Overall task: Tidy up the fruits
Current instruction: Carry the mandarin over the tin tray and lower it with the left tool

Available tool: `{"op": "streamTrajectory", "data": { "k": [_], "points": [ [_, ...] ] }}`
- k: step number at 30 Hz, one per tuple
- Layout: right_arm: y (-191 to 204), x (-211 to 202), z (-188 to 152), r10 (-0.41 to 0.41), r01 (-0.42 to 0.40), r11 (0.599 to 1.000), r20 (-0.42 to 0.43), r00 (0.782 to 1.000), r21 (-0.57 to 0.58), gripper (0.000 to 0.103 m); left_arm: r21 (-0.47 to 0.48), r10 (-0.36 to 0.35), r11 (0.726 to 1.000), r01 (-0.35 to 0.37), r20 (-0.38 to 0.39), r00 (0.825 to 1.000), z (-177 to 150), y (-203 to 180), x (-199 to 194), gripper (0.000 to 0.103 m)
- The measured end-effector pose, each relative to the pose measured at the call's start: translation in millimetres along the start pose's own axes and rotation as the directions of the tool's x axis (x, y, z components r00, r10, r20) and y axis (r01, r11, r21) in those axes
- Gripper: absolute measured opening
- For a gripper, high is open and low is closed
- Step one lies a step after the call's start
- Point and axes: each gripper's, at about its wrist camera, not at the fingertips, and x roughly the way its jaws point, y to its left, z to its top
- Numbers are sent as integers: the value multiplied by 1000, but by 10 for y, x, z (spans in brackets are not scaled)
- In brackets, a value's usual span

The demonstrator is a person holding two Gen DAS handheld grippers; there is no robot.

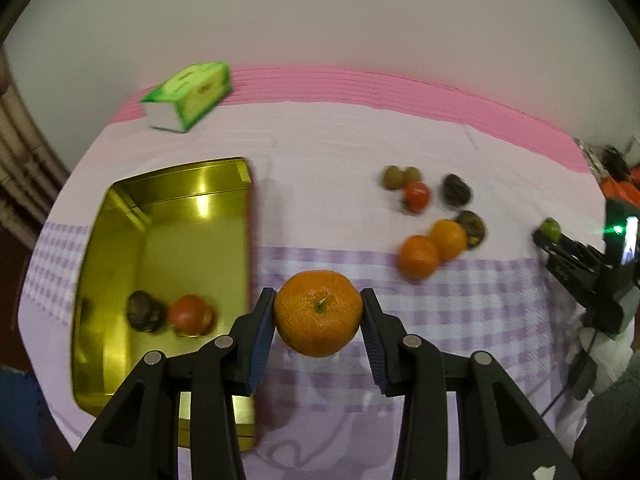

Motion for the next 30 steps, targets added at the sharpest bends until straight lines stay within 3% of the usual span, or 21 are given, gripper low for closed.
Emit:
{"op": "streamTrajectory", "data": {
  "k": [11, 19, 30],
  "points": [
    [-2, 3, -2, 3, -3, 1000, -1, 1000, 4, 39, -119, 113, 986, -119, -57, 992, -209, 721, 68, 38],
    [-1, 2, -4, 3, -3, 1000, -1, 1000, 4, 39, -200, 141, 965, -168, -144, 980, -371, 1117, 213, 38],
    [7, 2, -5, 3, -3, 1000, -1, 1000, 4, 39, -234, 152, 952, -198, -198, 968, -417, 1314, 353, 38]
  ]
}}
